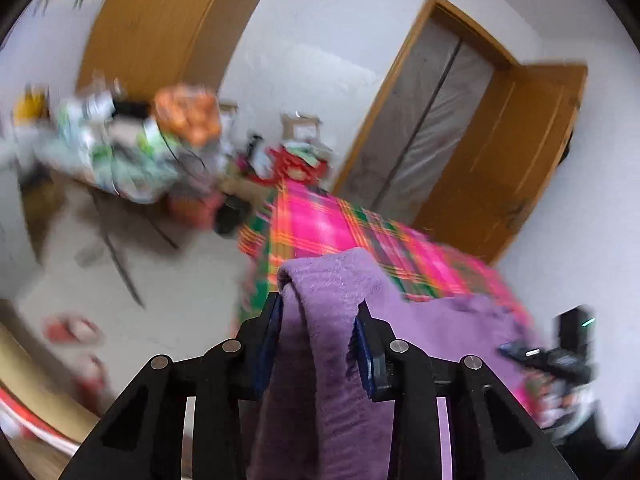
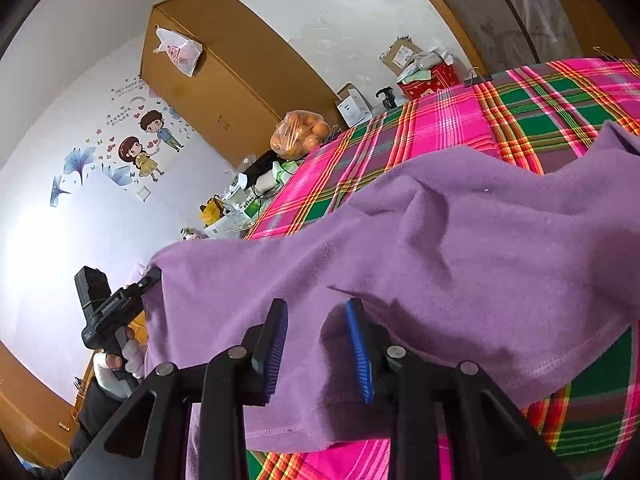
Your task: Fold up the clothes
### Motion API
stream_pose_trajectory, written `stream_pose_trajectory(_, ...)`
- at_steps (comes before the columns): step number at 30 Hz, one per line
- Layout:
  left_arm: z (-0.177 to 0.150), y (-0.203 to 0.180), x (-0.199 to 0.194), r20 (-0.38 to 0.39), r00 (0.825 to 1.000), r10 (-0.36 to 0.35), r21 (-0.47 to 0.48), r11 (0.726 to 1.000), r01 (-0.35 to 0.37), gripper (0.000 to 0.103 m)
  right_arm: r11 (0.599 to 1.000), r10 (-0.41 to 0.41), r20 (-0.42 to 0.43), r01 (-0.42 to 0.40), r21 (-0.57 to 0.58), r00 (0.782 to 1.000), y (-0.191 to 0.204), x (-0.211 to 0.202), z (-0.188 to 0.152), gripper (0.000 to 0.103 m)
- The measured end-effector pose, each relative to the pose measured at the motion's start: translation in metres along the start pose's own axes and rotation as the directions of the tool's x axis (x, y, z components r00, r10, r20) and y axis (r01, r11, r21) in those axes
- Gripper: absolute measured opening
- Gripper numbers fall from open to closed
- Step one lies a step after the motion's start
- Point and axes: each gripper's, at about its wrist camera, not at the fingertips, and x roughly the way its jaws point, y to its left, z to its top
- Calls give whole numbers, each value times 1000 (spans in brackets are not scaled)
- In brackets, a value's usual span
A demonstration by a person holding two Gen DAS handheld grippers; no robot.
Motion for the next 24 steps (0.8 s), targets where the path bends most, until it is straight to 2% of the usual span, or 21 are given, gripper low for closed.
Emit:
stream_pose_trajectory(3,-1,23,25,-136,984,113,-42,992,-120,36,1000,2,0,-2,3,1000,-1,0,0,31)
stream_pose_trajectory(5,-6,38,30,-188,976,113,-88,987,-132,39,1000,4,0,-4,6,1000,-1,0,-1,31)
stream_pose_trajectory(7,-5,44,25,-173,980,96,-134,984,-120,43,1000,4,-1,-4,10,1000,-2,0,-1,31)
stream_pose_trajectory(10,6,49,11,-98,995,22,-226,973,-44,47,1000,5,-3,-5,17,1000,-3,1,0,32)
stream_pose_trajectory(15,10,46,9,-134,990,47,-237,968,-78,48,1000,7,-9,-6,28,1000,-5,2,0,33)
stream_pose_trajectory(19,-4,34,-7,-152,987,49,-203,976,-80,48,999,11,-12,-11,34,1000,-6,3,1,33)
stream_pose_trajectory(24,-46,18,-59,-147,987,72,-120,989,-90,49,999,17,-16,-17,41,1000,-7,4,1,35)
